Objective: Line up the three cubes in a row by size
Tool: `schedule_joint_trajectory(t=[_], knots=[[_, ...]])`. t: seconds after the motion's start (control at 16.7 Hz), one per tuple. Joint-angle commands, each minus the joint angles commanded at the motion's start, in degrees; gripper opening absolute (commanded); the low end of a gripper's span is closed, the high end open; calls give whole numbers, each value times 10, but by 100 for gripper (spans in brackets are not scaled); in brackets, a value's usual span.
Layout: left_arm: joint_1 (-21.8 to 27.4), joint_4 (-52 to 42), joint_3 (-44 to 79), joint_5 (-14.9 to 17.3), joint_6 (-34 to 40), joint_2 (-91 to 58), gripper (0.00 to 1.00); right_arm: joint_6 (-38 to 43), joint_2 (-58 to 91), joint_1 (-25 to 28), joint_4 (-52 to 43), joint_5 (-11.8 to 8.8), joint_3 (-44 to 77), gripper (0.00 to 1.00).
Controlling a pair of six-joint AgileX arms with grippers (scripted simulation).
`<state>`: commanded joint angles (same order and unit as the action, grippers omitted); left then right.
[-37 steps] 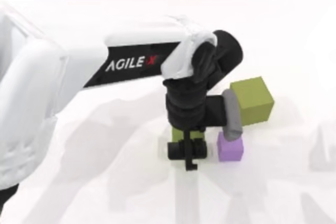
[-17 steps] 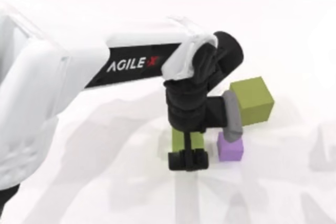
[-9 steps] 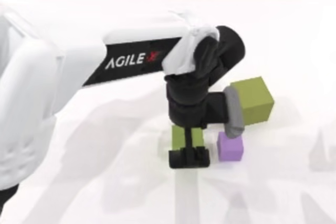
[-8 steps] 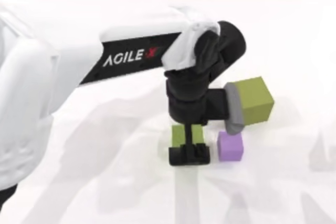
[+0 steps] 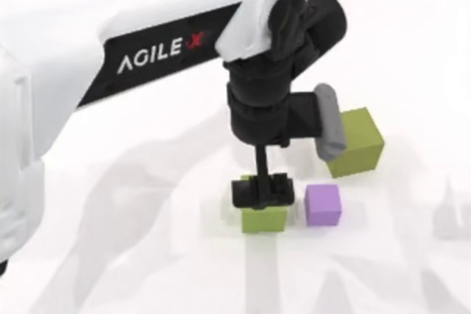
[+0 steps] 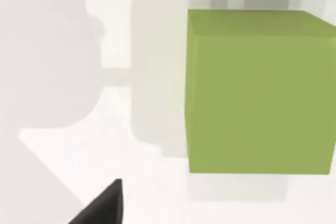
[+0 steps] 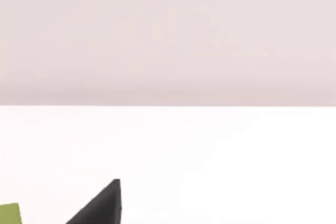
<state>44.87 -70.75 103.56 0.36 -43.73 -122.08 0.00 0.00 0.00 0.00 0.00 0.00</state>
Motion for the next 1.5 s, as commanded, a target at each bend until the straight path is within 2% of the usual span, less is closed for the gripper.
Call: schedule_joint_trajectory(t=[0.24,0.54,1.14,1.5], knots=[[-6,14,-17,-2,7,14,100,2,17,4,-14,1,17,100],[-75,103,-145,-10,61,153,100,16,167,37,-112,1,163,100],[-293,397,-629,-12,254,707,100,63,781,149,-451,0,665,100],[-401,579,-891,-7,367,1034,100,88,1085,208,-632,0,927,100]])
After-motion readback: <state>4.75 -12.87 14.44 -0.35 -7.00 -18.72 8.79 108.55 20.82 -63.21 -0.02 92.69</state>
